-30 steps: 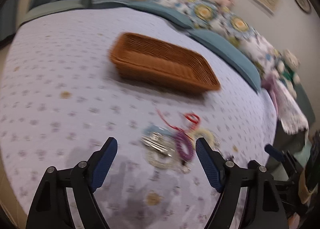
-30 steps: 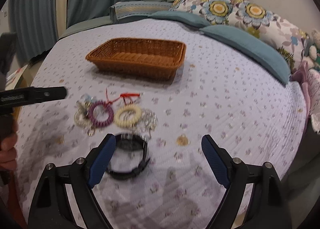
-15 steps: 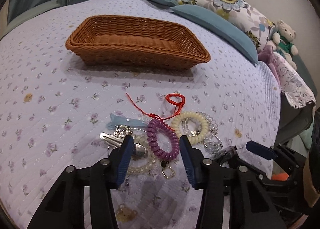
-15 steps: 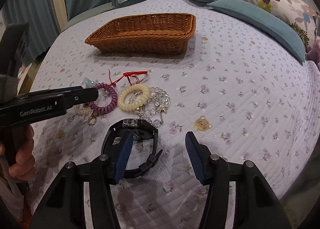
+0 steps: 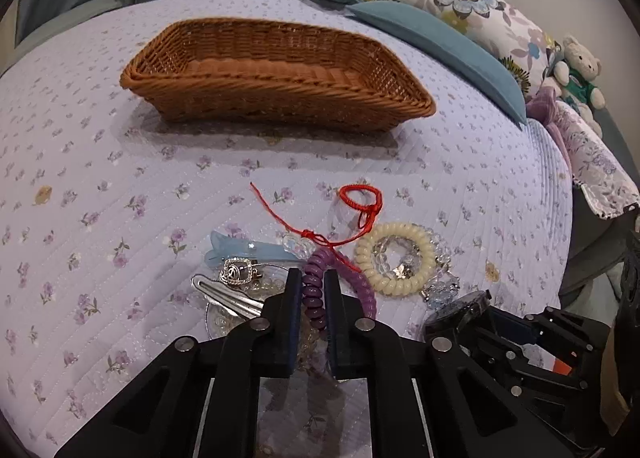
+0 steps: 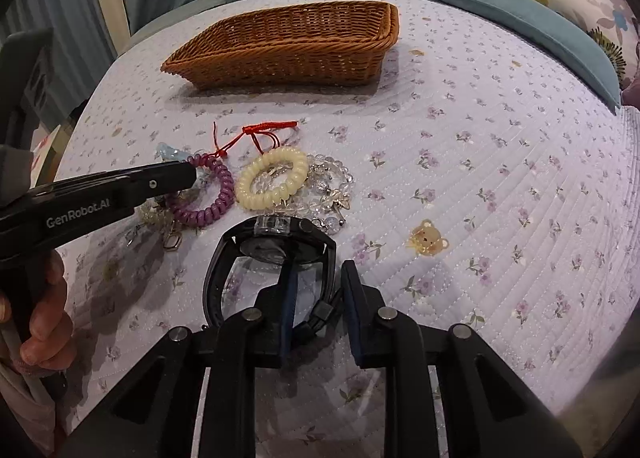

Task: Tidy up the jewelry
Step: 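Grasp the black watch with the right tool while the left tool grasps the purple coil tie, then carry the watch and purple coil tie into the basket and open both tools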

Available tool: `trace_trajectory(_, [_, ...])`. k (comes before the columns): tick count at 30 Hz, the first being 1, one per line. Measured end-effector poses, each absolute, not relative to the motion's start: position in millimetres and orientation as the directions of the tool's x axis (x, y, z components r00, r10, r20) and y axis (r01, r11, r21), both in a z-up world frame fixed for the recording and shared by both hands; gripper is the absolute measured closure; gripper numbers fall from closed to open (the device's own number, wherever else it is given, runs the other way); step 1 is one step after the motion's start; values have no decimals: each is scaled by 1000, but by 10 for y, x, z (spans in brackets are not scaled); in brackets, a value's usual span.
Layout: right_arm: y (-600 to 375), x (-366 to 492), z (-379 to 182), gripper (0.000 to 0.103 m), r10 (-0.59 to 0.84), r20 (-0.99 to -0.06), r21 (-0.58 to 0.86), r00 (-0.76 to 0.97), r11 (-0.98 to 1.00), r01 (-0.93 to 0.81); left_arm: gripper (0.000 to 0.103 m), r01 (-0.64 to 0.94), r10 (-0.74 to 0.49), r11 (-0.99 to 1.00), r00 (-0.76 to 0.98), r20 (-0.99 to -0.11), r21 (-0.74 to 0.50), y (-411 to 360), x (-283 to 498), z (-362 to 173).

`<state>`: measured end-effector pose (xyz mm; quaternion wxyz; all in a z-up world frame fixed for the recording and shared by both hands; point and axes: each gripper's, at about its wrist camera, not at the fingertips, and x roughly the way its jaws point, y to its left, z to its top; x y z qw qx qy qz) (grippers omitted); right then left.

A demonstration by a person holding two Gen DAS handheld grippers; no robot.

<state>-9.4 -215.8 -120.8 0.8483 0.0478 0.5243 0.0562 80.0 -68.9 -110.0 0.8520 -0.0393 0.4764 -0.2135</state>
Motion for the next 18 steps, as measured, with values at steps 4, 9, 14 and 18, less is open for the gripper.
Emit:
trace_trajectory(4, [-2204, -112, -1113, 88, 156, -863, 160, 480, 987, -34, 93, 340, -433, 893, 477, -765, -294, -650, 747, -1004])
trace_trajectory(9, [-2260, -127, -954, 88, 162, -832, 177, 530, 984, -22, 93, 366, -503, 862, 531, -682, -351, -530, 653, -728])
trace_trajectory(14, [-2252, -51, -788, 88, 190, -811, 215, 553, 976, -21, 93, 369, -517, 855, 558, -649, -364, -426, 648, -522])
trace_trajectory(18, [-2163, 199, -464, 88, 164, -782, 170, 602, 984, -46, 93, 384, -517, 855, 577, -632, -349, -364, 775, -261])
